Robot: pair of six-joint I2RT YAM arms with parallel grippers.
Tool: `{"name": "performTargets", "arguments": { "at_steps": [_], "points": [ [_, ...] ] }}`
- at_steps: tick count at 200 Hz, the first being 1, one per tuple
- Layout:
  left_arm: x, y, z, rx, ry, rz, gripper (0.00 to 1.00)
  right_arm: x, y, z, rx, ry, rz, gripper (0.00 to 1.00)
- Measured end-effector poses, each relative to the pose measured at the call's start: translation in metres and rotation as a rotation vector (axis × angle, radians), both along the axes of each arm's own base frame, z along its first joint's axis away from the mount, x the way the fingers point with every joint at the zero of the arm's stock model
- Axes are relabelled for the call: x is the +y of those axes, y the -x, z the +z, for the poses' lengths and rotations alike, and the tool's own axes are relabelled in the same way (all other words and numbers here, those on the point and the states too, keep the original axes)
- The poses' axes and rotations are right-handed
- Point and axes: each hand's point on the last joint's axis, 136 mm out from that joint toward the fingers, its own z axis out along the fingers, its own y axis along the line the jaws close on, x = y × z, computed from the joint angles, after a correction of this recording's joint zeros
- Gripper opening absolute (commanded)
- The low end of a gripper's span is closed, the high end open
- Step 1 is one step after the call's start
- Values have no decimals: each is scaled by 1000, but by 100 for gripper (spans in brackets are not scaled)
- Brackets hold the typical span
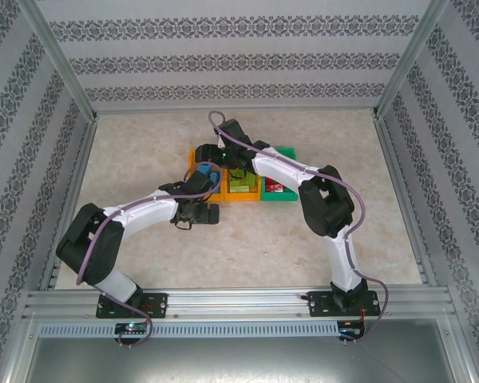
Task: Sort the legos into containers by color
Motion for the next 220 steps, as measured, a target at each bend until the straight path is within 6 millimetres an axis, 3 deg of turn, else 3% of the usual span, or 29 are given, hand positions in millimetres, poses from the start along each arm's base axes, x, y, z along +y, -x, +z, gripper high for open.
{"name": "performTargets", "arguments": {
  "at_steps": [36, 100, 168, 220],
  "points": [
    [-2, -6, -10, 16, -21, 3, 100, -9, 11, 7, -1, 7, -1, 81],
    [-5, -12, -17, 18, -61, -2, 96, -38, 33, 45, -68, 10, -41, 81],
    [-8, -17, -23, 18, -87, -7, 88, -84, 50, 32, -82, 87, -109, 83],
    [-10, -18, -23, 17, -82, -6, 69, -126, 70, 37, -127, 150, -167, 84]
  ]
}}
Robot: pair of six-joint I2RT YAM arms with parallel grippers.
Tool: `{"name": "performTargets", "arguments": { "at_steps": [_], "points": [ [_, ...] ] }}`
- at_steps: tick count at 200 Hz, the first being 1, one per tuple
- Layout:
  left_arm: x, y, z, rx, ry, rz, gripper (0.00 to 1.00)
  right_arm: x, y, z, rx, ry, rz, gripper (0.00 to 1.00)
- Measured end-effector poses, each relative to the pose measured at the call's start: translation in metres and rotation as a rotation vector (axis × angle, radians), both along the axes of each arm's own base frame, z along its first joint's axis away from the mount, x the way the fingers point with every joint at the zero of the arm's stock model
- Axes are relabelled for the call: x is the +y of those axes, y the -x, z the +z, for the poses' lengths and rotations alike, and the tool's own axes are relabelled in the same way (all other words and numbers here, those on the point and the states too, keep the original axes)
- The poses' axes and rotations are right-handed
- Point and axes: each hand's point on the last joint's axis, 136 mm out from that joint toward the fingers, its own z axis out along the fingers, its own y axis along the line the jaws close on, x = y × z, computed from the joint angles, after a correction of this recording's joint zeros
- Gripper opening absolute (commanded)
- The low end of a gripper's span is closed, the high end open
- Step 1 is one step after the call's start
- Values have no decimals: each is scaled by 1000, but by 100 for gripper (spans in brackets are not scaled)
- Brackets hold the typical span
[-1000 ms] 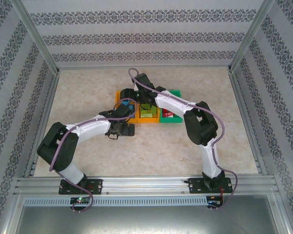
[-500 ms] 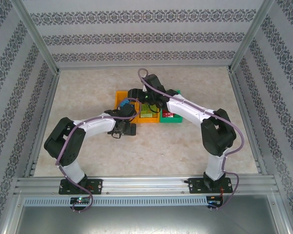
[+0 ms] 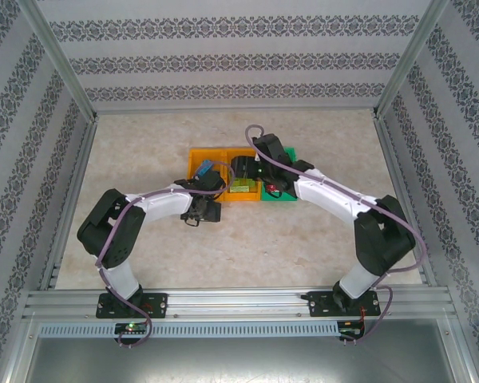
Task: Sort the legos into containers by color
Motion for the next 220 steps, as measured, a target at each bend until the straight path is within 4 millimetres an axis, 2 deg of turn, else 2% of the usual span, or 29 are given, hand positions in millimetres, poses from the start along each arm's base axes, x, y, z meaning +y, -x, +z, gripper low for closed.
{"name": "performTargets", "arguments": {
  "at_steps": [40, 109, 135, 157, 170, 189, 220],
  "points": [
    [-1, -3, 2, -10, 3, 2, 52, -41, 20, -9, -8, 61, -61, 85],
    [-3, -3, 3, -17, -1, -5, 44, -118, 46, -17, -19, 131, -205, 87],
    [-10, 2, 4, -15, -2, -26, 43, -146, 59, -26, -8, 149, -262, 87],
    [-19, 8, 9, -15, 0, -54, 44, -161, 73, -38, 8, 166, -287, 87],
    [-27, 9, 20, -32, 14, -69, 43, -165, 79, -46, 23, 181, -284, 87],
    [-43, 0, 49, -91, 69, -87, 44, -168, 87, -59, 50, 207, -273, 87],
    [-73, -32, 106, -215, 165, -115, 46, -172, 95, -73, 77, 232, -265, 89]
  ]
}}
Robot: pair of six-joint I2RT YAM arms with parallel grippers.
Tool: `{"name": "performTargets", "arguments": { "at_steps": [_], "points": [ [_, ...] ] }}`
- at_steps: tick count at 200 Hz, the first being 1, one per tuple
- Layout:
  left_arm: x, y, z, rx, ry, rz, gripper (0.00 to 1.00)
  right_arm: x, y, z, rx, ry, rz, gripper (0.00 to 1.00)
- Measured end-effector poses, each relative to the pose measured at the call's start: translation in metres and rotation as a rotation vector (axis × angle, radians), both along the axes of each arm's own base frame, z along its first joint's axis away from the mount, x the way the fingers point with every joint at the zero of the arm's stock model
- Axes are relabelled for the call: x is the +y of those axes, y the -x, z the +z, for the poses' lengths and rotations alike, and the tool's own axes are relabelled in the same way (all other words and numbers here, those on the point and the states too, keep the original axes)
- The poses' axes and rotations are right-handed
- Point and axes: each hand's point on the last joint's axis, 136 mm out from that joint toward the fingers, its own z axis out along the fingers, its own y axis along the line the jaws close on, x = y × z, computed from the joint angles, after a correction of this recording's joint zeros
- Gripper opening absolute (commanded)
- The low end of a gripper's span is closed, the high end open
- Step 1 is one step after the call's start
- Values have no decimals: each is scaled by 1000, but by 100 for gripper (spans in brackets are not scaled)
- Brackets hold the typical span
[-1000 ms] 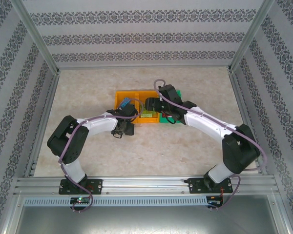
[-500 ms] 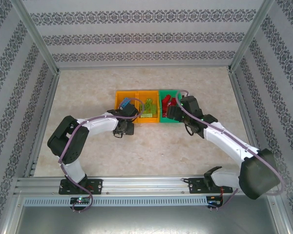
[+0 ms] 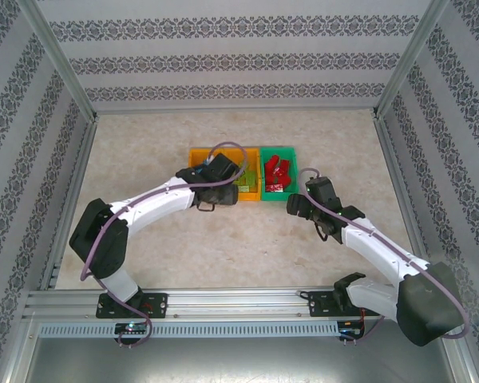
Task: Sort the legos into containers by color
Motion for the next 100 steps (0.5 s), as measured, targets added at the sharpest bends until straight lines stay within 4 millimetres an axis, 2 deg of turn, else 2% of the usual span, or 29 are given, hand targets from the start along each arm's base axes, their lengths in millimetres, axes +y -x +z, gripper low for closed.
{"name": "performTargets", "arguments": {
  "at_steps": [20, 32, 39, 52, 67, 83, 100],
  "points": [
    [-25, -28, 33, -74, 44, -37, 46, -2, 1, -4, 1, 19, 7, 93],
    [-39, -44, 42, -98, 57, -54, 47, -5, 1, -2, -11, 38, 11, 96],
    [-46, -54, 43, -106, 61, -63, 51, -7, -1, 0, -27, 55, 14, 98],
    [-57, -69, 37, -102, 59, -73, 57, -11, -4, 5, -59, 73, 10, 98],
    [-62, -83, 20, -78, 42, -80, 63, -17, -10, 17, -113, 82, 2, 98],
    [-58, -92, -1, -41, 14, -70, 68, -24, -17, 33, -182, 104, -2, 98],
    [-49, -93, -17, -1, -17, -55, 72, -31, -23, 52, -262, 141, 3, 98]
  ]
}}
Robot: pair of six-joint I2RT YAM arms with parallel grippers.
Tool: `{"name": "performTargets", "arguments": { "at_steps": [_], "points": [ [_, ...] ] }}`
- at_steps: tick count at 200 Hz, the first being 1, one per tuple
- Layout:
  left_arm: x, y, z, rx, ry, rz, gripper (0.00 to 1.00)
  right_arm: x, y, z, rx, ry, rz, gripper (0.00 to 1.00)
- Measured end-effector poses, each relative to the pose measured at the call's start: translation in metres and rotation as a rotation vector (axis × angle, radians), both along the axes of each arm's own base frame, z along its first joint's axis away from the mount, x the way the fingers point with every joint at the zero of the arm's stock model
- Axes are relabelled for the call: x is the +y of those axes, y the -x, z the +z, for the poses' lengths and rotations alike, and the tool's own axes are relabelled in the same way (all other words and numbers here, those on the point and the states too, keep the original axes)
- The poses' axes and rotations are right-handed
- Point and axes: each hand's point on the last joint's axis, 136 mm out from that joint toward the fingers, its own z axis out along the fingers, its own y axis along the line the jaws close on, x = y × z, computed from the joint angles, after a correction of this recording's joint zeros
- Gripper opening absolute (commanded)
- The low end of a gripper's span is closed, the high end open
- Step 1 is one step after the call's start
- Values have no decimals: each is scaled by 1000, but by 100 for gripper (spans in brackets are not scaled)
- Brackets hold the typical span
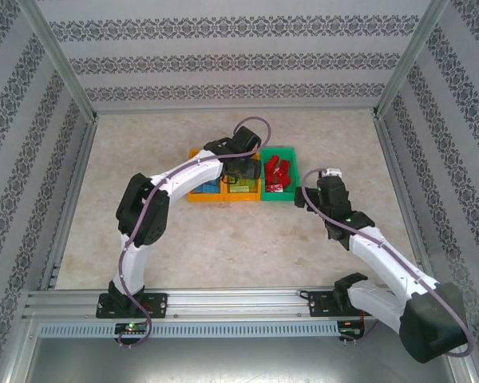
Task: Sort the legos into containers by color
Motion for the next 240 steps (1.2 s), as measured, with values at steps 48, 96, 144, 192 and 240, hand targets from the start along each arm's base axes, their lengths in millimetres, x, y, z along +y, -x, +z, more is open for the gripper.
{"name": "performTargets", "arguments": {
  "at_steps": [48, 96, 144, 192, 240],
  "points": [
    [11, -3, 1, 5, -15, 21, 85, -46, -13, 21, -163, 117, -80, 98],
    [13, -3, 5, -7, -16, 30, 99, -89, -14, -14, -210, 138, -167, 98],
    [50, 20, 30, -109, -80, 38, 99, -80, -40, -52, -212, 99, -91, 98],
    [127, 42, 48, -339, -263, 36, 99, -72, -65, -69, -228, 80, -50, 98],
    [234, 51, 30, -423, -372, 172, 99, -69, -79, -45, -296, 126, -90, 98]
  ]
}}
